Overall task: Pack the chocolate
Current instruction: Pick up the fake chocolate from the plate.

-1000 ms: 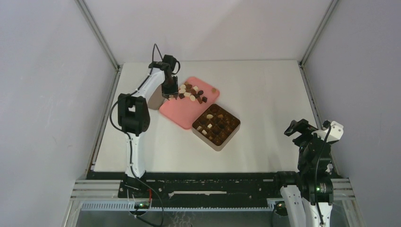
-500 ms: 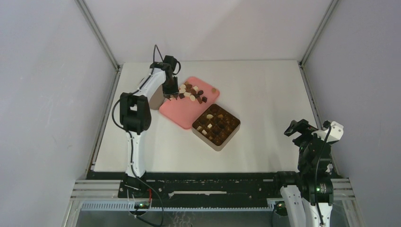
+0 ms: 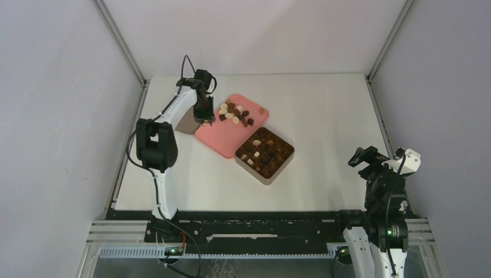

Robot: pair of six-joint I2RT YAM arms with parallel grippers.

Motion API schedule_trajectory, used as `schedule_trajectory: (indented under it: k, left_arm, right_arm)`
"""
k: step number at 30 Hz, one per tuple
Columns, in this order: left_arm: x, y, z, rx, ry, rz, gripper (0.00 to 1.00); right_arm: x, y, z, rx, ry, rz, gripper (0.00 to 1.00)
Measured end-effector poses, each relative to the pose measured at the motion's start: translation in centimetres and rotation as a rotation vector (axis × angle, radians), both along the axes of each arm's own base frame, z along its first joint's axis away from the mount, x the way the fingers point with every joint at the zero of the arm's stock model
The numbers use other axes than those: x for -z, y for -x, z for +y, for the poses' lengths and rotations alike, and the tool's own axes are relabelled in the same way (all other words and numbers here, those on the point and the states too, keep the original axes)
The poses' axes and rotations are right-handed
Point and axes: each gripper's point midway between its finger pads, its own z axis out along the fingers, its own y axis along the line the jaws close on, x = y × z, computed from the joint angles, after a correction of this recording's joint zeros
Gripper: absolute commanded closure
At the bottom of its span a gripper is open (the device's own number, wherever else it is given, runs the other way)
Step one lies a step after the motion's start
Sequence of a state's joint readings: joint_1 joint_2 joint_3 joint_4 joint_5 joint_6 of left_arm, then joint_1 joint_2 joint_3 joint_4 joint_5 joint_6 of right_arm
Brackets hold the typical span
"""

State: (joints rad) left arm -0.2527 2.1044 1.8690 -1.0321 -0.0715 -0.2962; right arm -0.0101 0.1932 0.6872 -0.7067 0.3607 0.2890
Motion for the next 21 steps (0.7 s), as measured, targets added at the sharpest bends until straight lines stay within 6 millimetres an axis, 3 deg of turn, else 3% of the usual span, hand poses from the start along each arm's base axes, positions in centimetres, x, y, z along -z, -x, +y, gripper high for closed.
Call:
schedule_trajectory:
  k: [7,21]
  left_arm:
    - [-0.4,2.1,0.3,0.028,0.003,0.019,0.69]
    - [-0.5,0.5,-0.7,0.104,0.029,-0.024,0.62]
  right_arm:
    - [-0.1,0.1,0.0,0.000,0.000,-0.003,0.00]
    - [-0.1,0.1,0.0,0.000,0.000,-0.005,0.00]
